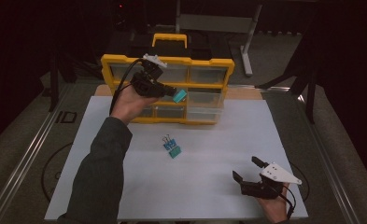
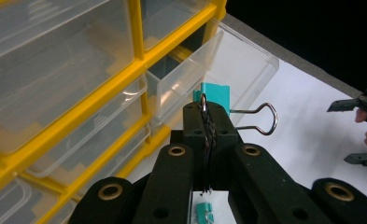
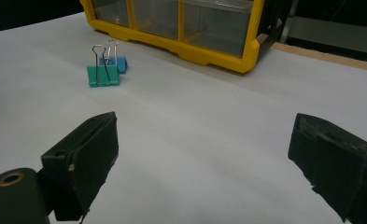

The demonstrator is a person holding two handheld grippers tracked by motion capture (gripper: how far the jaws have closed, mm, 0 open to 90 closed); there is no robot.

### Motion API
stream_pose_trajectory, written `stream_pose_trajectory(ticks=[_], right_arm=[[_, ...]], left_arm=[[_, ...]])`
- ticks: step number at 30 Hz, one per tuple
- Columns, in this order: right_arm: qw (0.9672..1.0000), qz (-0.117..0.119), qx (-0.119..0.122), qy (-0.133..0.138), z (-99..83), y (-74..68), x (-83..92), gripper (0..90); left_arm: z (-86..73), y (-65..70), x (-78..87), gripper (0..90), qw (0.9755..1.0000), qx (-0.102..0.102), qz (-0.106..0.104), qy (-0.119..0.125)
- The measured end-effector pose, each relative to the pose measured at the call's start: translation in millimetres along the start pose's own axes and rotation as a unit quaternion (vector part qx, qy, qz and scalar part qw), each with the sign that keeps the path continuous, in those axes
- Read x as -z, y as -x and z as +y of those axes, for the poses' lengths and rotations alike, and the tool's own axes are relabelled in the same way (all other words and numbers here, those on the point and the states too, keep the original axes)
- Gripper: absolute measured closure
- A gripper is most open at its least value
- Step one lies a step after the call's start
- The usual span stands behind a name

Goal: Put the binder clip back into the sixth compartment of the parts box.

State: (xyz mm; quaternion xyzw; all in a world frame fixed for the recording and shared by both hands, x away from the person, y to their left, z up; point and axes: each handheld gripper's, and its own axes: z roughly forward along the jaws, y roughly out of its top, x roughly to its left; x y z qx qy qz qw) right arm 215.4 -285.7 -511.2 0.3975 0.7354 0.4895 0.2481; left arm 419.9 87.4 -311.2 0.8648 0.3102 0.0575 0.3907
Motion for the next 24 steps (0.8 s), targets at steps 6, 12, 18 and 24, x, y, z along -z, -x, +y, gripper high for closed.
stream_pose_trajectory(ticks=[6, 12, 18, 24], right_arm=[[1.0, 0.001, 0.0, -0.001, 0.1, -0.6, -0.3, 8.4], [1.0, 0.001, -0.001, -0.002, 0.0, -0.5, -0.3, 8.4], [1.0, 0.0, 0.001, -0.001, 0.1, -0.5, 0.2, 8.4], [1.0, 0.0, 0.001, 0.001, 0.4, -0.4, 1.3, 8.5]], left_arm=[[13.7, 5.8, -12.2, 89.1, 1.0, 0.0, -0.006, 0.003], [20.3, 10.4, -24.6, 89.0, 0.9999, 0.004, -0.013, 0.002], [25.2, 15.3, -33.6, 88.7, 0.9998, 0.004, -0.021, -0.002], [21.5, 15.7, -37.1, 43.6, 0.9999, 0.01, 0.013, -0.003]])
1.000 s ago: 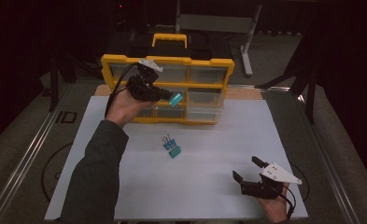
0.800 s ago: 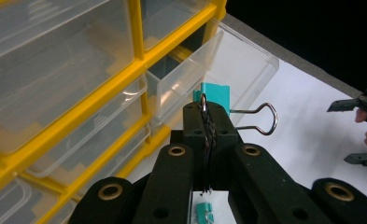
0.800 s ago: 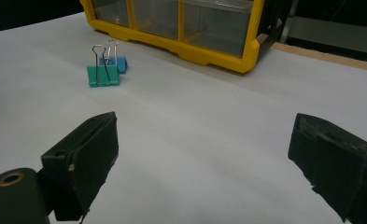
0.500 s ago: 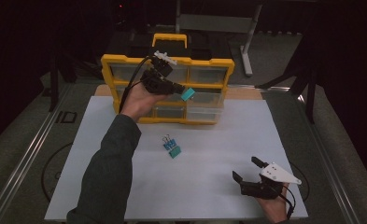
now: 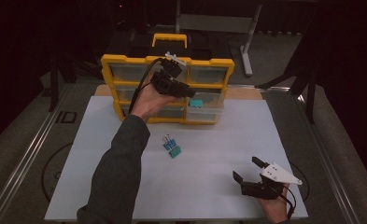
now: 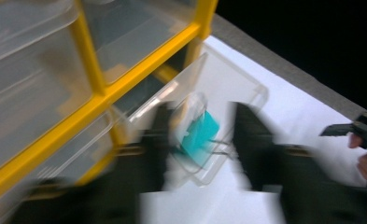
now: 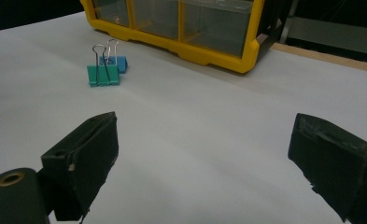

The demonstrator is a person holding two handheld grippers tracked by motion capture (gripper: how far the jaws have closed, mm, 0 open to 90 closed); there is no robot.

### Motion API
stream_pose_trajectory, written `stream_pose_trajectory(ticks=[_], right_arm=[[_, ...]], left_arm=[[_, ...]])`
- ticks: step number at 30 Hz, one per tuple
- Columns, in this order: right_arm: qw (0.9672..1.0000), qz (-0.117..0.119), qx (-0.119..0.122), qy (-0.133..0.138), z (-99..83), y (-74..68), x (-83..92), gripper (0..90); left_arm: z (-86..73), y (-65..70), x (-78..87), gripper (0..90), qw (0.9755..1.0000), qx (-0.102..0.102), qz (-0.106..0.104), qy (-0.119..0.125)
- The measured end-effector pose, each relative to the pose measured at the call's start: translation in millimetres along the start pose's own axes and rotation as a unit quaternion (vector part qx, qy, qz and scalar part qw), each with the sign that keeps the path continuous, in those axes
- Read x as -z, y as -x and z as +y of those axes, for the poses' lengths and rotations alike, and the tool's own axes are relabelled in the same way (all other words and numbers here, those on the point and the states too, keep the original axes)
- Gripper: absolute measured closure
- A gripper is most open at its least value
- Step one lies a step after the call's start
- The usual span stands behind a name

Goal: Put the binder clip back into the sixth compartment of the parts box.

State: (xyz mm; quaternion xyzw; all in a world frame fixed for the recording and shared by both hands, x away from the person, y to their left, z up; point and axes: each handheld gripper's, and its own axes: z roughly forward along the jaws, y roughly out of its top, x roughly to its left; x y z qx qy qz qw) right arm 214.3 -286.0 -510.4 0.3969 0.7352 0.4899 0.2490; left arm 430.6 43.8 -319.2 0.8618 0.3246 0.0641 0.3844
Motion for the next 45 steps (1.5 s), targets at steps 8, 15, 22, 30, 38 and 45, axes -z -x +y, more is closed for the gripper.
stream_pose_trajectory(ticks=[8, 15, 22, 30, 38, 45], right_arm=[[1.0, -0.001, 0.001, 0.0, 0.0, -0.1, -0.1, 8.4], [1.0, -0.002, 0.0, -0.001, -0.2, 0.2, 0.8, 8.4], [1.0, -0.001, 0.0, -0.002, -0.2, 0.1, 0.9, 8.4], [1.0, -0.003, -0.001, -0.002, -0.2, 0.0, 1.1, 8.4], [1.0, -0.003, 0.0, -0.002, -0.3, -0.4, 0.8, 8.4], [1.0, -0.003, -0.001, -0.002, -0.3, -0.2, 1.1, 8.5]], left_arm=[[-15.6, -6.7, 3.1, 8.9, 0.9987, 0.007, 0.048, -0.016], [-36.3, -9.5, 4.3, 8.6, 0.9984, 0.007, 0.055, -0.01], [-56.8, -7.9, -1.2, 11.0, 0.9986, -0.004, 0.049, -0.021], [-78.7, -7.5, -5.0, 10.6, 0.9984, 0.0, 0.051, -0.023], [-99.8, -2.1, -11.9, 10.7, 0.9984, -0.001, 0.05, -0.027], [-119.2, 1.9, -25.4, 10.8, 0.9977, -0.002, 0.048, -0.048]])
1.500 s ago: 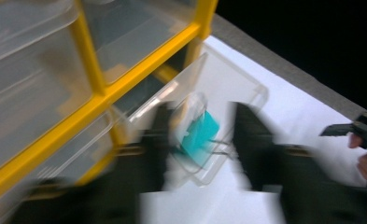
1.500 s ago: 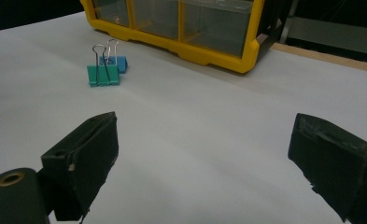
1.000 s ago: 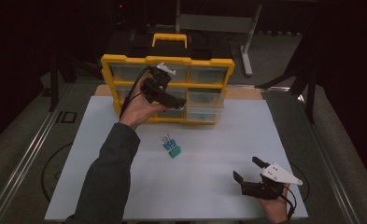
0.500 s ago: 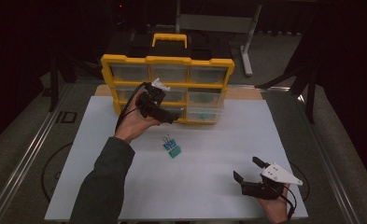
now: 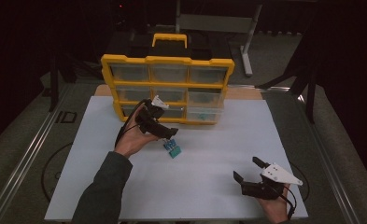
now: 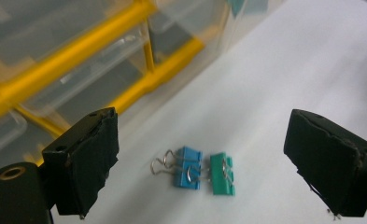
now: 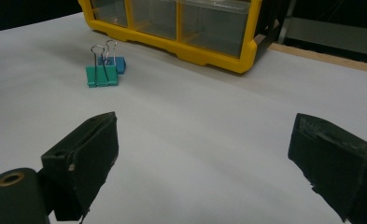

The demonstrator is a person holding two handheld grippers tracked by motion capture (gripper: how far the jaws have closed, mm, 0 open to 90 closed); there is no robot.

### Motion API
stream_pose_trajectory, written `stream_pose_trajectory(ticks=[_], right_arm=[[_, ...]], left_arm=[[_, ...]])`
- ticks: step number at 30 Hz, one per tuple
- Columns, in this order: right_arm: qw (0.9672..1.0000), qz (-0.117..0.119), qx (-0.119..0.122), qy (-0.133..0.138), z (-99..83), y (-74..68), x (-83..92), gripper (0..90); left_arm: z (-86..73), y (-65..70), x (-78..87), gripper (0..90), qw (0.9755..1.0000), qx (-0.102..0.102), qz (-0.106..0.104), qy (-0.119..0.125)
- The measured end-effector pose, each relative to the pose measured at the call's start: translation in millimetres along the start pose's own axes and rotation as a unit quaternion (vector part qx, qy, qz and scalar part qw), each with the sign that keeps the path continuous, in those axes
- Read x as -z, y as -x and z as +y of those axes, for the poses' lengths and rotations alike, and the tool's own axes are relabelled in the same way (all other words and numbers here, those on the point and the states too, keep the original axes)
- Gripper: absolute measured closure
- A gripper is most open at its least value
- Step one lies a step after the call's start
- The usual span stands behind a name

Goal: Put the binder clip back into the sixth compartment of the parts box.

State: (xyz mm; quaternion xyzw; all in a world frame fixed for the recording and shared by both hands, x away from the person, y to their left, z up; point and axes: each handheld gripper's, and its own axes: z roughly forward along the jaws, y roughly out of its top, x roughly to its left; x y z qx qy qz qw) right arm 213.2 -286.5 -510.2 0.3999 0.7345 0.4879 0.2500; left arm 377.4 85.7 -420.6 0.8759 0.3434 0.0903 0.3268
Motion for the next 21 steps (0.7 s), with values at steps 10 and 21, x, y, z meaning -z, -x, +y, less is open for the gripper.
stream_pose_trajectory(ticks=[10, 21], right_arm=[[1.0, -0.001, 0.002, 0.001, 0.0, 0.2, 0.3, 8.4], [1.0, -0.002, 0.001, 0.0, 0.1, 0.5, 1.2, 8.5]], left_arm=[[-22.1, 5.9, -20.5, 12.2, 0.9998, 0.007, -0.011, -0.017], [-39.8, 13.8, -45.8, 20.2, 0.9986, 0.001, -0.016, -0.05]])
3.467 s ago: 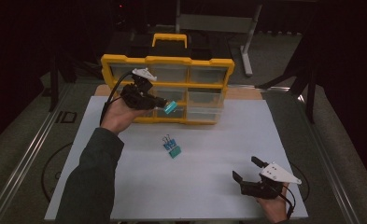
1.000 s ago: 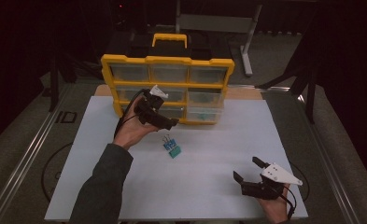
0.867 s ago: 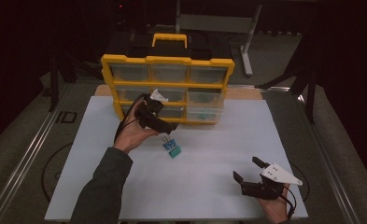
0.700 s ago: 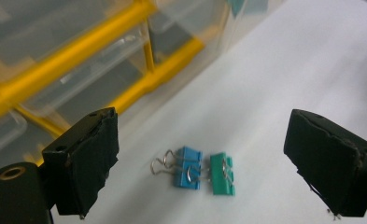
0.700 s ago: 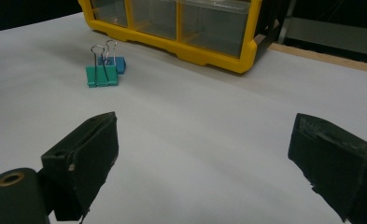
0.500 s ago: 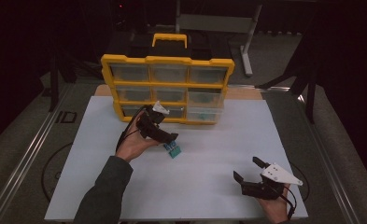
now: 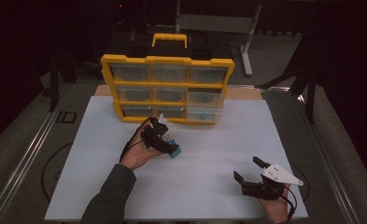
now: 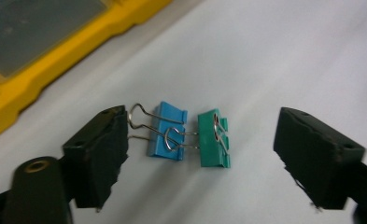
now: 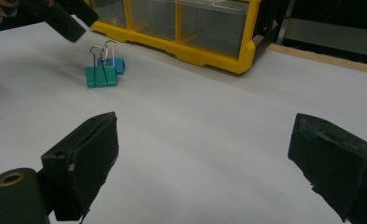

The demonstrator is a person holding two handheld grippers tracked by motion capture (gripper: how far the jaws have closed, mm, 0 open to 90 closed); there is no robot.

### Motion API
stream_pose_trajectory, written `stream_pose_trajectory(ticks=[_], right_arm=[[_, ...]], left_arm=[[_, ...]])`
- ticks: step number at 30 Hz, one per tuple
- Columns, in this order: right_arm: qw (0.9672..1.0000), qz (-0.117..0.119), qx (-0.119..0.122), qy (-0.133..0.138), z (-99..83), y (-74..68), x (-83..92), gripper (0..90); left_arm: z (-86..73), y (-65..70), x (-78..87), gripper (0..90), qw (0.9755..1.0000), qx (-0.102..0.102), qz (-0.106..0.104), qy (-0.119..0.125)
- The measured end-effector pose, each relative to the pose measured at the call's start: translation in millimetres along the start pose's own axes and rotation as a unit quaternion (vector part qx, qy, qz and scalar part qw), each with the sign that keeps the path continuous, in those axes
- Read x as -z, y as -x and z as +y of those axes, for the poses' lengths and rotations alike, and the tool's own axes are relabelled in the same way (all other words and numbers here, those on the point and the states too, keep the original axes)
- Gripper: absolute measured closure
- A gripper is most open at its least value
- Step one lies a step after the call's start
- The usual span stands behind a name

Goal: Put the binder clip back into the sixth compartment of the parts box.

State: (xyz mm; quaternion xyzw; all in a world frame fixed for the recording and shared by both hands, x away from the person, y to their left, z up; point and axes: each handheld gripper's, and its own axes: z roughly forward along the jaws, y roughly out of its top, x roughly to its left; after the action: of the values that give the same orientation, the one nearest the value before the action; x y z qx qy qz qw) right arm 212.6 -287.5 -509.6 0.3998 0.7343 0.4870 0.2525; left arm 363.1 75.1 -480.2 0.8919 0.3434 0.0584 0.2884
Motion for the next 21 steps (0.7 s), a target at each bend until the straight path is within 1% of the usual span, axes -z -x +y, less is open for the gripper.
stream_pose_trajectory(ticks=[2, 5, 7, 8, 10, 11, 12, 15, 17, 18, 19, 21], right_arm=[[1.0, 0.0, -0.001, 0.0, 0.0, 0.1, 0.2, 8.4], [1.0, 0.0, 0.0, 0.0, 0.0, 0.1, 0.0, 8.4], [1.0, -0.001, 0.001, 0.0, 0.0, -0.1, 0.0, 8.4], [1.0, -0.001, 0.0, -0.001, 0.0, -0.2, 0.1, 8.5], [1.0, -0.001, 0.0, 0.0, 0.0, -0.1, 0.0, 8.4], [1.0, -0.001, 0.0, 0.0, 0.1, 0.0, 0.1, 8.4], [1.0, -0.001, 0.0, 0.0, 0.1, 0.2, 0.1, 8.4], [1.0, -0.001, 0.001, 0.0, 0.1, 0.4, 0.0, 8.5], [1.0, 0.0, 0.001, 0.0, 0.1, 0.3, -0.4, 8.5], [1.0, 0.0, 0.001, 0.0, 0.1, 0.3, -0.5, 8.5], [1.0, 0.0, 0.001, 0.0, 0.2, 0.2, -0.6, 8.5], [1.0, 0.0, 0.001, 0.001, 0.2, 0.1, -0.6, 8.4]], left_arm=[[-1.2, 0.7, -3.3, 26.6, 1.0, -0.004, -0.007, -0.004], [-1.7, 1.2, -7.6, 39.0, 0.9998, -0.002, -0.014, -0.01], [-1.9, 1.5, -11.4, 45.7, 0.9996, 0.003, -0.025, -0.013], [-1.9, 1.4, -13.4, 48.5, 0.9995, 0.001, -0.026, -0.018], [-2.2, 1.8, -17.2, 54.7, 0.9994, 0.004, -0.026, -0.025], [-2.2, 1.7, -18.9, 58.3, 0.9992, 0.006, -0.03, -0.026], [-2.2, 1.6, -20.5, 62.6, 0.999, 0.007, -0.037, -0.026], [-1.5, 2.9, -22.9, 73.1, 0.9988, 0.008, -0.04, -0.027], [-0.6, 4.9, -23.4, 79.6, 0.9989, 0.006, -0.039, -0.026], [-0.2, 6.0, -23.5, 84.1, 0.9988, 0.004, -0.042, -0.024], [0.2, 6.7, -23.3, 86.7, 0.9985, 0.004, -0.05, -0.022], [0.8, 9.3, -23.0, 88.8, 0.9985, -0.002, -0.049, -0.024]])
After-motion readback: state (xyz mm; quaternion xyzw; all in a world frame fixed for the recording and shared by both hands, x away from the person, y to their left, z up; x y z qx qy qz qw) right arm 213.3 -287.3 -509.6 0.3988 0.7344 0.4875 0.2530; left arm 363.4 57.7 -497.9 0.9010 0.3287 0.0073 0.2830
